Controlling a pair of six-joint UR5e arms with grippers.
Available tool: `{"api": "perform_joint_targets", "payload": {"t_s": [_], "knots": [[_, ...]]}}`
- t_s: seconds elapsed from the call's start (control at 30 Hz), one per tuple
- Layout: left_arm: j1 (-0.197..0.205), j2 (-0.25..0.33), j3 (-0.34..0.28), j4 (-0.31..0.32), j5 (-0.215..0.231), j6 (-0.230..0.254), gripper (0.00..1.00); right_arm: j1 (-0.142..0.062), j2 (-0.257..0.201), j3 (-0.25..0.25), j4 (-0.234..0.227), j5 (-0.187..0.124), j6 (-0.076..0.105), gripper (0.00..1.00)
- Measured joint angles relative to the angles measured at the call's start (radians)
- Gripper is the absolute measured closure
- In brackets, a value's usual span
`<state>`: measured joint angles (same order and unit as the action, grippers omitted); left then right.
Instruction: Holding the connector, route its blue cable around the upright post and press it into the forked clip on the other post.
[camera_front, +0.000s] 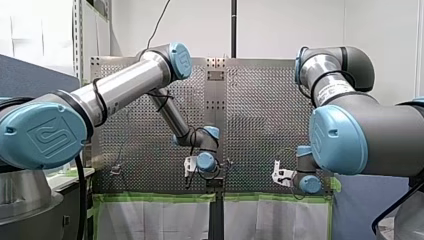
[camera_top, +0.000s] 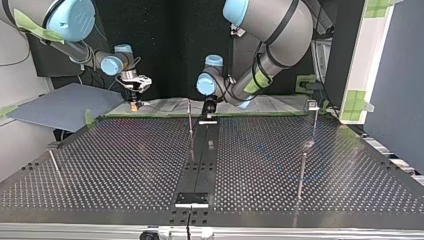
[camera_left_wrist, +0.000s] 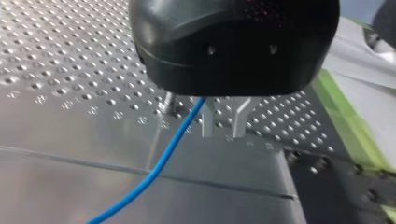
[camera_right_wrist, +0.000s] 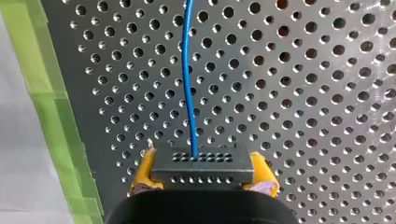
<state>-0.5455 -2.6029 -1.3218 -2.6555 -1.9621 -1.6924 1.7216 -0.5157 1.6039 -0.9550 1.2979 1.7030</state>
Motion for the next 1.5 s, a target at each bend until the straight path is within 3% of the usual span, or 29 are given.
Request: {"api": "perform_joint_targets", "payload": {"t_s": [0.07, 0.1, 0.13, 0.17, 0.23, 0.73, 1.17, 1.5], "knots": [[0.001, 0.000, 0.000, -0.019, -0.003, 0.004, 0.40, 0.000, 0.001, 0.000, 0.002, 0.000, -0.001, 1.00], [0.001, 0.001, 0.000, -0.026, 0.000, 0.004, 0.40, 0.000, 0.001, 0.000, 0.003, 0.000, -0.001, 1.00], [0.001, 0.000, 0.000, -0.030, 0.005, 0.003, 0.27, 0.000, 0.000, 0.000, 0.004, -0.001, -0.002, 1.00], [0.001, 0.001, 0.000, -0.034, 0.011, 0.003, 0.04, 0.000, 0.000, 0.000, 0.005, -0.001, -0.002, 1.00], [-0.001, 0.001, 0.000, -0.038, 0.027, 0.003, 0.00, 0.000, 0.001, 0.000, 0.006, -0.001, -0.003, 1.00], [-0.017, 0.002, 0.000, -0.047, 0.148, 0.002, 0.00, 0.000, 0.001, 0.000, 0.017, -0.002, -0.004, 1.00], [-0.016, 0.014, -0.008, -0.094, 0.159, 0.001, 0.00, 0.000, 0.001, 0.000, 0.027, -0.002, -0.010, 1.00], [0.001, 0.068, -0.074, -0.061, 0.188, -0.012, 0.00, 0.000, 0.001, 0.000, 0.030, -0.001, -0.011, 1.00]]}}
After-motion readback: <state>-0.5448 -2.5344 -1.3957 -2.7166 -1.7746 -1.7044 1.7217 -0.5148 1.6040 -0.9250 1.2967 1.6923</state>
